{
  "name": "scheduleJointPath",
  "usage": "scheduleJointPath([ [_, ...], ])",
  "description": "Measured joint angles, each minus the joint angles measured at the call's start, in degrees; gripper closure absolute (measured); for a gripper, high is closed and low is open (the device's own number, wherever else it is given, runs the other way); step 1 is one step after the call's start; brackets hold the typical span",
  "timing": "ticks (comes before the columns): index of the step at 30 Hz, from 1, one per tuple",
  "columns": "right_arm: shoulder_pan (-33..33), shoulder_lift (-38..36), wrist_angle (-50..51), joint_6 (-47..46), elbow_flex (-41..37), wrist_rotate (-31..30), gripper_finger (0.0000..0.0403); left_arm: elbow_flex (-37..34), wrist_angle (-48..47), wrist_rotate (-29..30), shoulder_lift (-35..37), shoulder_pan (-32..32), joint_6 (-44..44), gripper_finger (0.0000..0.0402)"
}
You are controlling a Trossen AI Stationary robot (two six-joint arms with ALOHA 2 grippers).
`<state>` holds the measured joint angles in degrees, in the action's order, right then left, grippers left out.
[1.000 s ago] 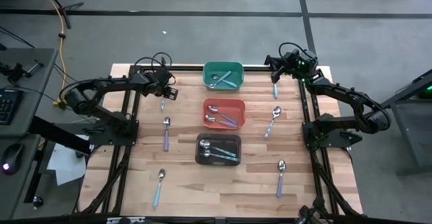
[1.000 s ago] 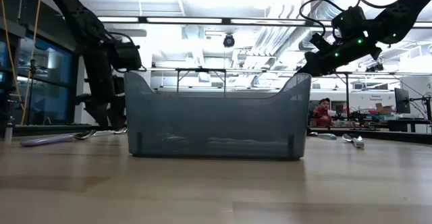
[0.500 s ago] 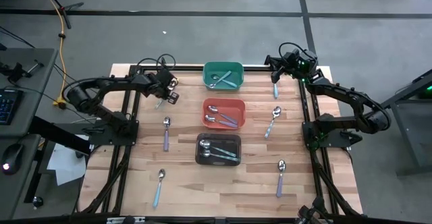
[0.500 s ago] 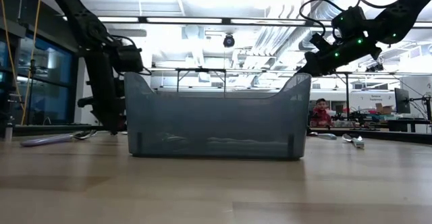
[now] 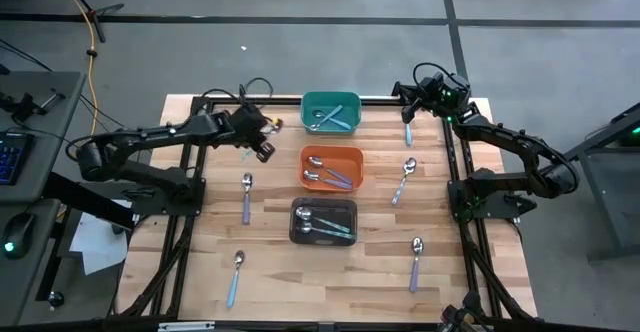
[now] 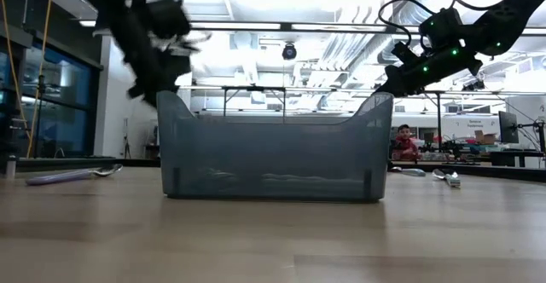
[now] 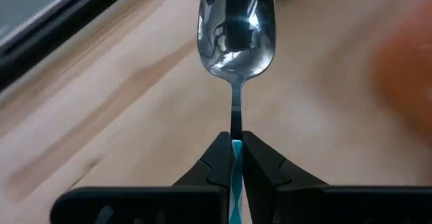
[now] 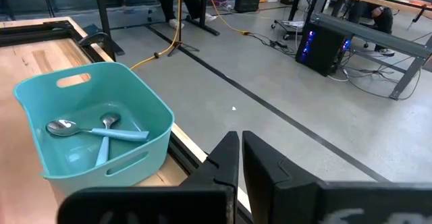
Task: Sort silverware by color (type)
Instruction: Put the top white patterned spoon into the black bin
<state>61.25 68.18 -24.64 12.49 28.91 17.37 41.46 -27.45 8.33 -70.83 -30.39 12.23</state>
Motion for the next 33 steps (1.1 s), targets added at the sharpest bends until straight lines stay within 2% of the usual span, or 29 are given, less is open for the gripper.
scheduleJointPath([
  [8, 0.0, 0.0, 0.0, -0.2, 0.0, -0.2, 0.0399, 14.4, 0.5, -0.1, -4.2, 17.4, -1.1, 0.0392],
  [16, 0.0, 0.0, 1.0, -0.1, 0.0, -0.2, 0.0399, 27.2, 0.7, -0.3, -14.0, 28.2, -9.2, 0.0392],
  [20, 0.0, 0.0, 2.1, -0.1, 0.0, -0.2, 0.0399, 31.0, 0.1, -1.2, -19.5, 31.9, -17.6, 0.0392],
  [24, 0.0, 0.0, 2.6, -2.7, 0.0, -0.1, 0.0399, 33.0, -0.4, -6.0, -23.7, 34.4, -24.0, 0.0392],
  [33, -2.6, 0.0, 5.2, -5.5, -0.4, 0.0, 0.0399, 34.5, 1.8, -12.8, -29.8, 36.2, -24.4, 0.0392],
])
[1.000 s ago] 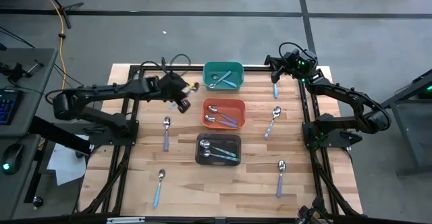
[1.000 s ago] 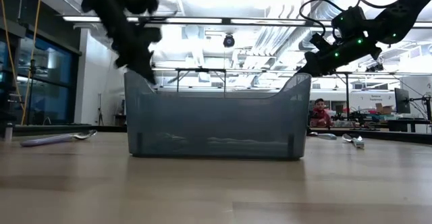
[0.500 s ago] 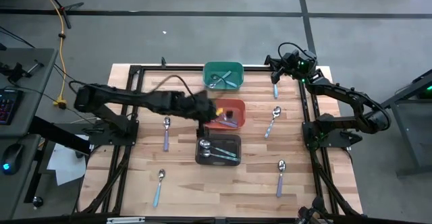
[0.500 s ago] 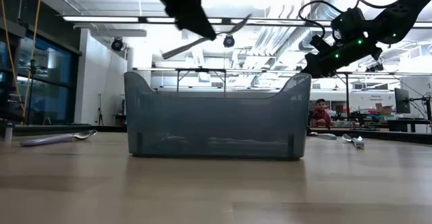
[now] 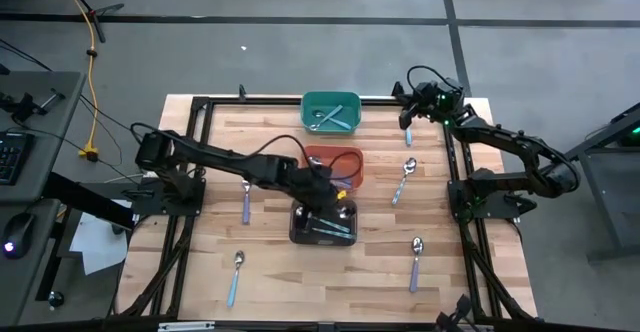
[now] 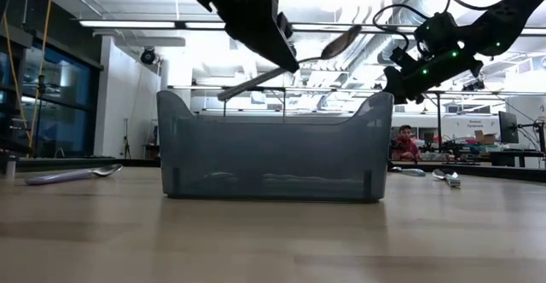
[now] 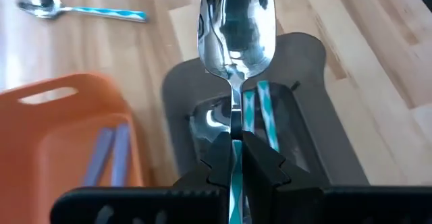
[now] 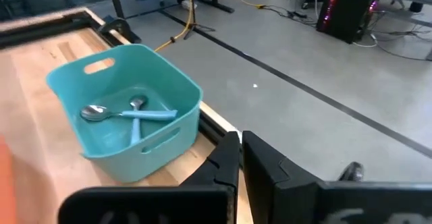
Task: Sort silverware by color (type)
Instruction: Put the top white patterned spoon into the black bin, then put the top violet spoon into the orange bin
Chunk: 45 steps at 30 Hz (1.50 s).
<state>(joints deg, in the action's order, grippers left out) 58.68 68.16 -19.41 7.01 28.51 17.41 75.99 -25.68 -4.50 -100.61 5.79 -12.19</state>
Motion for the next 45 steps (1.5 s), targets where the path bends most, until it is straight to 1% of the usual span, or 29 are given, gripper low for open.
scheduleJointPath([
  [5, -1.5, 0.0, -3.7, -1.9, -2.0, -0.5, 0.0399, 0.0, -0.1, -0.4, -1.9, 1.7, 2.0, 0.0392],
  [11, -1.9, 0.0, -4.0, -2.1, -2.5, -0.5, 0.0399, -0.3, -2.5, -0.7, -3.8, 2.7, 3.5, 0.0392],
  [15, -2.5, 0.0, -4.0, -2.1, -2.5, -0.5, 0.0399, -0.3, -1.6, -4.1, -6.1, 2.9, 4.6, 0.0392],
  [18, -3.0, 0.0, -4.1, -1.5, -2.5, -0.5, 0.0399, -0.3, -1.2, -4.2, -7.2, 2.9, 4.7, 0.0392],
  [29, -3.0, 0.0, -4.9, -0.5, -2.5, -0.5, 0.0399, -0.3, -1.1, -6.0, -7.4, 1.5, 6.0, 0.0390],
  [37, -3.0, 0.0, -4.9, -0.1, -2.5, -0.5, 0.0399, -0.3, -1.4, -6.1, -7.4, 0.4, 6.1, 0.0360],
  [42, -3.0, 0.0, -4.9, -0.1, -2.5, -0.5, 0.0399, -0.3, -1.4, -6.1, -7.4, 0.2, 6.1, 0.0357],
  [45, -3.0, 0.0, -4.9, -0.1, -2.5, -0.5, 0.0399, -0.3, -1.7, -4.6, -7.1, 0.4, 6.0, 0.0358],
])
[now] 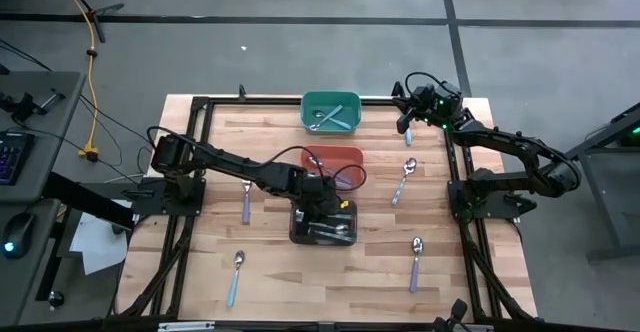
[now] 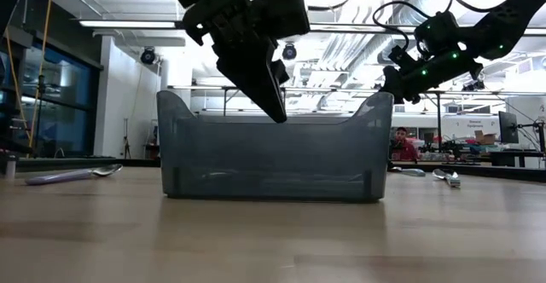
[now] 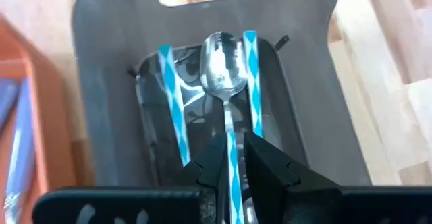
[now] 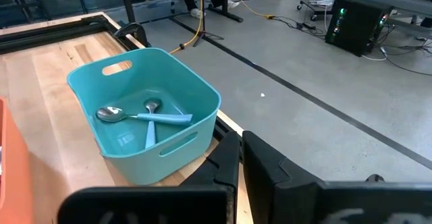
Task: Sort silverware by color (type)
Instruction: Put the top violet spoon into the orange bin
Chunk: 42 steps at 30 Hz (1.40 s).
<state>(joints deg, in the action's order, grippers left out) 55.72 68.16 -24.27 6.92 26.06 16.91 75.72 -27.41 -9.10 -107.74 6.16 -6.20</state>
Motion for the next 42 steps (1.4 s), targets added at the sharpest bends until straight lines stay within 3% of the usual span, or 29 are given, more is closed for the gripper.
scheduleJointPath([
  [9, 0.0, 0.0, 0.0, 0.4, 0.0, 0.0, 0.0399, 0.1, -6.9, 7.6, 6.0, 1.5, 6.1, 0.0399],
  [15, 0.0, 0.0, 0.7, 0.9, 0.0, 0.0, 0.0399, 0.1, -12.1, 14.1, 9.9, 2.9, 13.7, 0.0399],
  [24, 0.0, 0.0, 0.9, 1.1, 0.0, 0.0, 0.0399, -0.4, -19.4, 16.0, 11.4, 4.5, 20.0, 0.0401],
  [30, 0.0, 0.0, 0.9, 2.0, 0.0, 0.0, 0.0399, -8.7, -18.0, 18.9, 13.5, 4.0, 24.1, 0.0401],
  [38, 0.0, 0.0, 0.9, 2.1, 0.0, 0.0, 0.0399, -20.5, -8.7, 22.8, 25.6, 4.0, 31.5, 0.0401],
  [42, 0.0, 0.0, 0.9, 2.1, 0.0, 0.0, 0.0399, -23.3, -8.4, 23.9, 30.8, 4.4, 35.5, 0.0401],
])
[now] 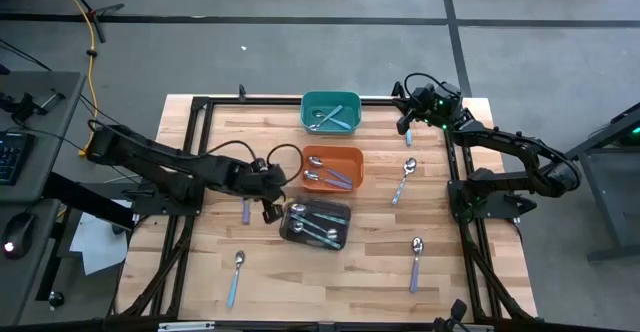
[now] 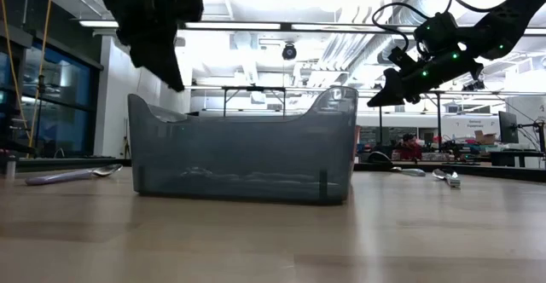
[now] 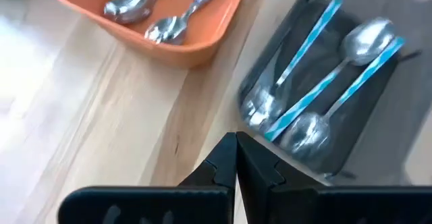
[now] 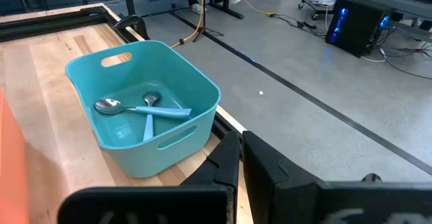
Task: Sort silverware by color (type)
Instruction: Put the top violet spoon into the orange bin
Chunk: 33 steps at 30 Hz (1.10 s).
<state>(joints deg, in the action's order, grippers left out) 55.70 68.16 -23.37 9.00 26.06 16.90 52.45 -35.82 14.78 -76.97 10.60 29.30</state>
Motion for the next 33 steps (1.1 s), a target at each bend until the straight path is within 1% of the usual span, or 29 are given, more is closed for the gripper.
scheduleJointPath([
  [3, 0.0, 0.0, 0.0, 0.0, 0.0, 0.0, 0.0399, -0.2, -0.3, 0.4, 2.0, 1.3, 1.7, 0.0401],
  [5, 0.0, 0.0, 0.0, -0.1, 0.0, 0.0, 0.0399, -0.2, -1.1, 0.3, 1.7, 2.0, 2.8, 0.0401],
  [11, 0.0, 0.0, 0.5, -0.1, 0.0, 0.0, 0.0399, -0.2, -4.2, -0.8, -4.5, 2.7, 6.0, 0.0401],
  [14, -0.1, 0.0, 0.6, -0.1, 0.0, 0.0, 0.0399, -0.2, -1.3, -3.6, -8.2, 2.7, 5.7, 0.0401],
  [19, -0.2, 0.0, 0.9, 0.0, 0.0, 0.0, 0.0399, -0.2, 8.5, -10.3, -11.8, 3.5, 3.6, 0.0401],
  [21, -0.2, 0.0, 0.8, 0.1, 0.0, 0.0, 0.0399, -0.2, 9.1, -11.2, -12.1, 3.5, 3.8, 0.0401],
  [27, -0.2, 0.0, 0.8, 0.1, 0.0, 0.0, 0.0399, -0.2, 7.9, -11.2, -12.2, 3.4, 4.5, 0.0401],
  [33, -0.2, 0.0, 0.9, 0.1, 0.0, 0.0, 0.0399, -0.2, 3.7, -10.4, -10.3, 3.3, 3.6, 0.0401],
])
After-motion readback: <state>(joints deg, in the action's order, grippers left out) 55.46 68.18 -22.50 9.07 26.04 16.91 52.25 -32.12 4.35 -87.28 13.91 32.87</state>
